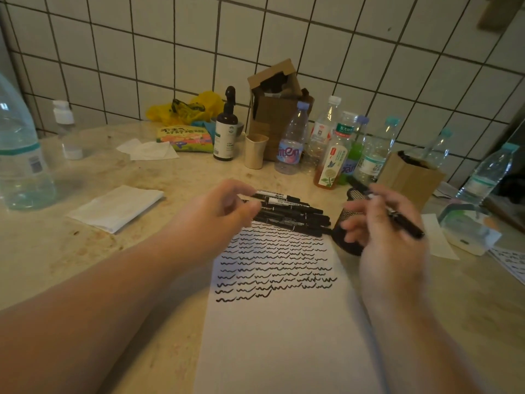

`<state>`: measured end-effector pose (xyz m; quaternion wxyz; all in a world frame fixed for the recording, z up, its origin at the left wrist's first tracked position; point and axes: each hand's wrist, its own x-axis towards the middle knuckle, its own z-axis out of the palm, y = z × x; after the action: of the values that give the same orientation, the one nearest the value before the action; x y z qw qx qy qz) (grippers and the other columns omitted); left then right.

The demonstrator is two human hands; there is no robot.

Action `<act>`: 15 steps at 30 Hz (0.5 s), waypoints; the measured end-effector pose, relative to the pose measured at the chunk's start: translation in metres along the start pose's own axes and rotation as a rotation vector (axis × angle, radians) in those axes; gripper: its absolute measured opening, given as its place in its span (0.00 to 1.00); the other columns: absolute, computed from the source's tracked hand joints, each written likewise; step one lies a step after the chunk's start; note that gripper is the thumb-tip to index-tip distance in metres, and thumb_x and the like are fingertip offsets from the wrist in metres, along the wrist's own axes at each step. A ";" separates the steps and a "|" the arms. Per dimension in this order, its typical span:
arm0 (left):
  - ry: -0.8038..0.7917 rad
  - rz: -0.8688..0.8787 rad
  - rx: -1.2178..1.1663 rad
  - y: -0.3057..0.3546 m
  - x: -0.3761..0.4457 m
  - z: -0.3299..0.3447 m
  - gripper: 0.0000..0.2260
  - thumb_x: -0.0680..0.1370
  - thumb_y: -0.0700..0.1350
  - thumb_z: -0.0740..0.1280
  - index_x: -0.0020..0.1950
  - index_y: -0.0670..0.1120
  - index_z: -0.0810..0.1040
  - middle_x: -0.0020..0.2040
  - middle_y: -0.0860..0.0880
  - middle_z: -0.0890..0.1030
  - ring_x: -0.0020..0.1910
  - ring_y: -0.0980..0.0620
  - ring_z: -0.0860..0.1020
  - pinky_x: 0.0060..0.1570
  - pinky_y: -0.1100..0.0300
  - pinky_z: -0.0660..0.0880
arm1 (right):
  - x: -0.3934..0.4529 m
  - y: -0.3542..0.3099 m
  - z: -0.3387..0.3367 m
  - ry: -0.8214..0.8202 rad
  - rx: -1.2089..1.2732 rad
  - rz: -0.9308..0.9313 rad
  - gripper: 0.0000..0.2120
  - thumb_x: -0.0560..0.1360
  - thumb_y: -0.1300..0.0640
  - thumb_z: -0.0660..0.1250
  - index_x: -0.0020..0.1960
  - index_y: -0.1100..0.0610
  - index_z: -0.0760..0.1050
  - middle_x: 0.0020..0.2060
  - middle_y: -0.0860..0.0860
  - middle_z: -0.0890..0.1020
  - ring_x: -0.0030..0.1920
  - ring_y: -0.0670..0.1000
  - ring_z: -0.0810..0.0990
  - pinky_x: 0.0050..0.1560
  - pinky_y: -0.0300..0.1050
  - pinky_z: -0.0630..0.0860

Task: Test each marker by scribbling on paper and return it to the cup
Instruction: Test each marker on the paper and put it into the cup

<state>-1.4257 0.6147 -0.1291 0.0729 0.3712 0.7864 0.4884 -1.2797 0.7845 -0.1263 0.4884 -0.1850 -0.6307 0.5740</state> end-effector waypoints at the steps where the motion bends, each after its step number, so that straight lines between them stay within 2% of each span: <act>1: 0.020 -0.016 0.009 -0.002 0.001 -0.001 0.14 0.80 0.57 0.63 0.64 0.59 0.73 0.45 0.55 0.83 0.46 0.57 0.82 0.53 0.53 0.81 | 0.005 0.000 -0.003 0.082 -0.054 -0.018 0.09 0.84 0.57 0.59 0.61 0.54 0.76 0.43 0.53 0.84 0.37 0.48 0.81 0.35 0.39 0.78; 4: -0.025 -0.046 0.096 -0.003 0.001 0.000 0.11 0.80 0.57 0.64 0.62 0.59 0.75 0.46 0.55 0.83 0.46 0.57 0.81 0.50 0.57 0.80 | 0.020 0.004 -0.012 0.206 -0.206 0.006 0.10 0.84 0.53 0.59 0.62 0.50 0.76 0.42 0.49 0.83 0.36 0.45 0.80 0.36 0.40 0.78; 7: -0.094 -0.023 0.203 -0.001 -0.001 0.003 0.08 0.81 0.56 0.63 0.59 0.60 0.76 0.46 0.56 0.82 0.45 0.58 0.81 0.48 0.58 0.81 | 0.029 0.011 -0.015 0.210 -0.353 0.061 0.11 0.83 0.50 0.61 0.64 0.48 0.76 0.39 0.48 0.82 0.38 0.47 0.80 0.44 0.51 0.82; 10: -0.164 0.000 0.297 -0.004 -0.001 0.005 0.06 0.81 0.55 0.64 0.57 0.60 0.77 0.47 0.58 0.81 0.45 0.59 0.79 0.47 0.60 0.80 | 0.030 0.012 -0.014 0.203 -0.325 0.048 0.20 0.82 0.54 0.64 0.74 0.51 0.69 0.41 0.48 0.84 0.39 0.45 0.83 0.46 0.46 0.82; 13: -0.197 0.029 0.338 -0.009 0.000 0.005 0.06 0.81 0.54 0.64 0.56 0.60 0.79 0.47 0.61 0.81 0.45 0.63 0.78 0.44 0.68 0.75 | 0.024 0.011 -0.011 0.171 -0.327 -0.060 0.27 0.82 0.60 0.63 0.79 0.53 0.59 0.48 0.47 0.86 0.47 0.42 0.85 0.53 0.44 0.81; 15: -0.199 0.033 0.343 -0.012 0.001 0.005 0.06 0.81 0.54 0.65 0.56 0.59 0.80 0.46 0.61 0.81 0.44 0.63 0.78 0.42 0.70 0.72 | 0.018 0.011 -0.008 0.143 -0.354 -0.113 0.29 0.81 0.65 0.62 0.79 0.55 0.57 0.50 0.46 0.85 0.50 0.42 0.84 0.55 0.42 0.79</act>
<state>-1.4303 0.6163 -0.1409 0.0777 0.4375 0.8407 0.3093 -1.2851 0.8061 -0.1302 0.5234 -0.2725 -0.6947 0.4113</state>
